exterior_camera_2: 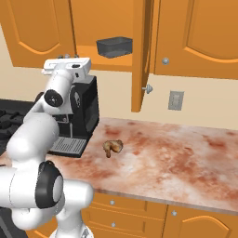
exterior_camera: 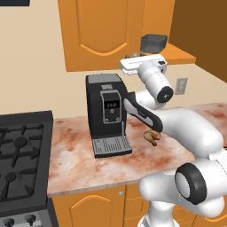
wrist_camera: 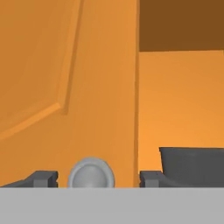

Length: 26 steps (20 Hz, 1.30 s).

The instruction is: Retrieve the tupperware from the cabinet, then place the raw meat into the tupperware to avoid contamination.

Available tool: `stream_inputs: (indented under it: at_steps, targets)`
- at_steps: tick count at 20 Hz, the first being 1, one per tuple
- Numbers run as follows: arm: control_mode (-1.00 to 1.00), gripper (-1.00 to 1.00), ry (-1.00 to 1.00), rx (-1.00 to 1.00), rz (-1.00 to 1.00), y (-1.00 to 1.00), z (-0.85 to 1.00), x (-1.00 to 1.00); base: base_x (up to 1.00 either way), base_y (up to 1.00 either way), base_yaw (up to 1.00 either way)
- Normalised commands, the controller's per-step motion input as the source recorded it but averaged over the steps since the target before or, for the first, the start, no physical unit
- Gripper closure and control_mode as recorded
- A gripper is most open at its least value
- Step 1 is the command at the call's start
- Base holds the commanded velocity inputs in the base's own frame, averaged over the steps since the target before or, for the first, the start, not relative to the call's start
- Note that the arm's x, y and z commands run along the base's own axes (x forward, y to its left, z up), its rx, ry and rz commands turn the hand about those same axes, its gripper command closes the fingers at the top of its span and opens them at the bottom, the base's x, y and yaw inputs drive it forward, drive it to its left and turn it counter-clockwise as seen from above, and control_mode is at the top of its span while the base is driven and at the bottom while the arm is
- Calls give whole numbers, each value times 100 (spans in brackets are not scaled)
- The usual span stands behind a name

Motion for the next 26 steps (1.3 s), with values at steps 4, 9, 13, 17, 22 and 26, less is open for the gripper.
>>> stream_inputs:
  at_steps: [4,9,13,17,22,26]
  targets:
    - [-100,100,2,0,0,-8,0,-46,0,0,0]
    - [-100,100,6,-2,0,13,0,-12,0,0,0]
    - [-100,100,7,-6,0,34,-2,-22,0,0,0]
    - [-100,100,6,-8,1,46,-13,-55,0,0,0]
    - [-100,100,5,-9,4,49,-15,-71,0,0,0]
    - [-100,100,5,-10,5,55,-17,-79,0,0,0]
